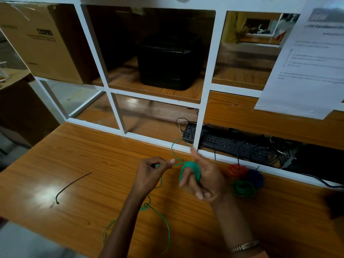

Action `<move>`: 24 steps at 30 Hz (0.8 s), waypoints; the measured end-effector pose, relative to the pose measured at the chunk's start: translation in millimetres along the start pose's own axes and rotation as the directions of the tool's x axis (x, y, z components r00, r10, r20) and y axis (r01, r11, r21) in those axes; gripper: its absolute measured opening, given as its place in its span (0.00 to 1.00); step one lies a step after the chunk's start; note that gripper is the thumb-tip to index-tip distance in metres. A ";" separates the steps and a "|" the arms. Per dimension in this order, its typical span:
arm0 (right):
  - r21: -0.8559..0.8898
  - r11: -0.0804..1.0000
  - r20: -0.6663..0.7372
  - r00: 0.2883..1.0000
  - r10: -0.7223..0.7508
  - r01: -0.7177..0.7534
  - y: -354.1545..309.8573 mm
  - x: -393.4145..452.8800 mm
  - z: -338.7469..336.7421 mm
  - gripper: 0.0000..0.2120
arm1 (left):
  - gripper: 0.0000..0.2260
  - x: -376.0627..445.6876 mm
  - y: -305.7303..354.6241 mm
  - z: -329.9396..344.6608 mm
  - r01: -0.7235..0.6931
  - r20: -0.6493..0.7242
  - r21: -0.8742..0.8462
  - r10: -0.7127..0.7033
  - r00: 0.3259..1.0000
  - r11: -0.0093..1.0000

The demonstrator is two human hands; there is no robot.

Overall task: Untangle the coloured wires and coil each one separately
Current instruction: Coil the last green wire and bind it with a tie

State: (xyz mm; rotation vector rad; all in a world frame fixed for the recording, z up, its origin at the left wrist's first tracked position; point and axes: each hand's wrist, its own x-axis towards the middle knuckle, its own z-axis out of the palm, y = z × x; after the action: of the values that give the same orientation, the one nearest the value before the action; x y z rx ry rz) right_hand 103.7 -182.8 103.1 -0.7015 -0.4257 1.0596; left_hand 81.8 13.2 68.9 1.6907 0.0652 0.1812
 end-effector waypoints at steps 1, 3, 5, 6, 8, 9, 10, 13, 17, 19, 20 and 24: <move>0.136 0.983 0.026 0.991 -0.132 0.127 -3.9 -1.6 -2.5 0.41 | 0.16 -4.3 -0.1 2.8 -0.001 0.054 0.012 0.000 0.999 1.000; 0.308 0.891 -0.062 0.941 -0.332 0.334 -14.4 -3.8 -3.8 0.39 | 0.20 -9.9 -1.0 9.5 0.002 0.120 0.036 -0.007 0.993 0.999; 0.258 0.806 -0.290 0.838 -0.461 0.533 -22.2 -8.1 -5.6 0.36 | 0.22 -11.7 -2.1 14.0 -0.004 0.159 0.094 -0.011 0.987 0.996; 0.228 0.764 -0.373 0.779 -0.504 0.603 -25.9 -10.6 -5.1 0.35 | 0.23 -11.2 -2.4 14.6 -0.020 0.173 0.125 -0.002 0.985 0.992; 0.185 0.699 -0.462 0.689 -0.559 0.691 -31.5 -13.7 -5.4 0.35 | 0.24 -9.6 -4.4 12.3 -0.035 0.177 0.170 0.005 0.984 0.985; 0.117 0.703 -0.499 0.653 -0.570 0.702 -33.9 -13.3 -6.2 0.35 | 0.25 -9.1 -5.4 9.9 -0.036 0.169 0.190 0.003 0.986 0.981; -0.025 0.749 -0.549 0.617 -0.564 0.662 -34.9 -10.4 -11.0 0.33 | 0.25 -9.0 -6.6 8.2 -0.038 0.161 0.212 0.004 0.987 0.977; -0.464 0.859 -0.692 0.518 -0.503 0.214 -31.2 -4.3 -20.8 0.35 | 0.26 -11.4 -7.2 10.7 -0.057 0.111 0.221 0.033 0.993 0.974; -0.521 0.711 -0.781 0.600 -0.174 -0.471 -16.7 -0.2 -12.9 0.34 | 0.20 -8.2 4.7 18.7 -0.094 0.020 -0.005 0.094 0.995 0.996; -0.483 0.650 -0.756 0.654 0.028 -0.586 -9.2 2.4 -0.2 0.37 | 0.16 -4.1 8.3 18.9 -0.126 -0.015 -0.006 0.126 0.992 0.992; -0.476 0.623 -0.730 0.674 0.113 -0.620 -5.9 4.4 2.8 0.44 | 0.15 -2.6 8.3 18.8 -0.143 -0.033 0.008 0.143 0.989 0.990; -0.496 0.603 -0.539 0.766 0.349 -0.624 -1.0 6.2 4.9 0.58 | 0.18 -2.5 -0.8 11.3 -0.189 -0.085 0.042 0.192 0.978 0.981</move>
State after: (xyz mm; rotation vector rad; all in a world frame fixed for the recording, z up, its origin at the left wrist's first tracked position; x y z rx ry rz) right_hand 104.1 -176.0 107.2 -1.7327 -0.2379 1.2584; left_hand 81.1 1.8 66.6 1.7212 -0.0281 0.4012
